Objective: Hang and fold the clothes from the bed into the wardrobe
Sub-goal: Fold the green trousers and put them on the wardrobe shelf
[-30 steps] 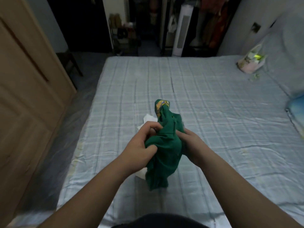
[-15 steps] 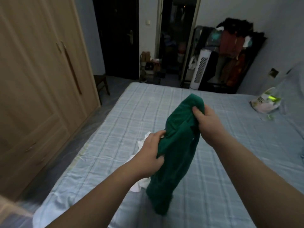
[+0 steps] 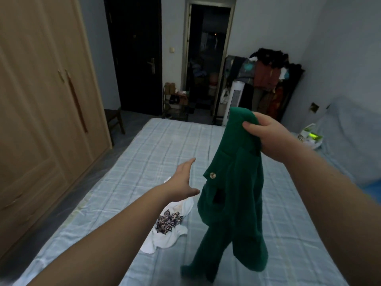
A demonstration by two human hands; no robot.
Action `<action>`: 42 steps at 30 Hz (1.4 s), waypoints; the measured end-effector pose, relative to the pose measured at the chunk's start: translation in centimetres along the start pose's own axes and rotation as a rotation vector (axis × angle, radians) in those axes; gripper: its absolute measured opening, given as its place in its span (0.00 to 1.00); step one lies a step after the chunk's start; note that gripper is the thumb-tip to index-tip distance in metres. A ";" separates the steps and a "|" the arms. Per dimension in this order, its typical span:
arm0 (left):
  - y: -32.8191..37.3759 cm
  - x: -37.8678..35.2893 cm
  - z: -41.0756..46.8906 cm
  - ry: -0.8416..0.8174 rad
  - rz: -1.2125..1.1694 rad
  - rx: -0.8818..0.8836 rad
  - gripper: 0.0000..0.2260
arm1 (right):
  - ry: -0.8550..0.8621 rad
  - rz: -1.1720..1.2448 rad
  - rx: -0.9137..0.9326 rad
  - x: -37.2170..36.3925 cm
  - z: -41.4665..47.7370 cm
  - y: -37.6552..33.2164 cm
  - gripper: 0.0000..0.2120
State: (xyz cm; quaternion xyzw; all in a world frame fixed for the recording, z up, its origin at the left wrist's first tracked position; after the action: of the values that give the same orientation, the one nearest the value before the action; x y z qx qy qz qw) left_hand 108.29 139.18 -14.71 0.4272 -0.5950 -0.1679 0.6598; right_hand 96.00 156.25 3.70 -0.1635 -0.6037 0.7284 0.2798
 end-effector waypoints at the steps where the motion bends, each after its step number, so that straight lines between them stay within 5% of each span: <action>1: 0.8 -0.4 0.5 -0.054 -0.020 -0.020 0.49 | -0.013 0.018 0.022 0.6 -0.4 -1.0 0.11; 6: 4.1 -4.6 1.0 -0.376 -0.098 -0.091 0.42 | 0.077 0.093 0.188 4.1 -2.0 -5.0 0.13; 15: 5.3 -1.2 3.0 -0.308 -0.533 -0.043 0.28 | 0.259 0.041 0.291 11.8 -5.5 -5.3 0.18; 22: 6.6 5.0 4.2 -0.452 -0.817 0.023 0.20 | 0.442 -0.052 0.293 14.5 -6.5 -2.7 0.19; 26: 8.5 8.7 4.9 -0.463 -0.774 0.007 0.23 | 0.523 -0.159 0.258 15.0 -6.1 -2.3 0.23; 31: 12.6 15.3 5.6 -0.326 -0.654 -0.082 0.21 | 0.400 -0.262 0.239 15.4 -5.2 -3.7 0.26; 37: 18.1 22.5 4.9 -0.264 -0.553 -0.283 0.18 | 0.355 -0.709 0.229 16.3 -3.3 -8.3 0.08; 42: 21.2 26.7 4.1 -0.163 -0.274 -0.291 0.18 | 0.400 -0.970 0.276 16.5 -1.6 -11.5 0.08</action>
State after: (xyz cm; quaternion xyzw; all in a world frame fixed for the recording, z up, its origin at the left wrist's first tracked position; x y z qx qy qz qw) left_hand 104.65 130.47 18.33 0.3894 -0.5522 -0.3744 0.6350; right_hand 86.28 168.78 16.15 0.0367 -0.4435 0.5430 0.7121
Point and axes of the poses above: each hand's wrist, its own z-axis towards the middle knuckle, its own x-axis out of the back of the hand, y = z × x, the point moved 6 cm from there along z, towards the middle knuckle, and after that the axes turned 3 degrees about x, right-handed, at the moved point
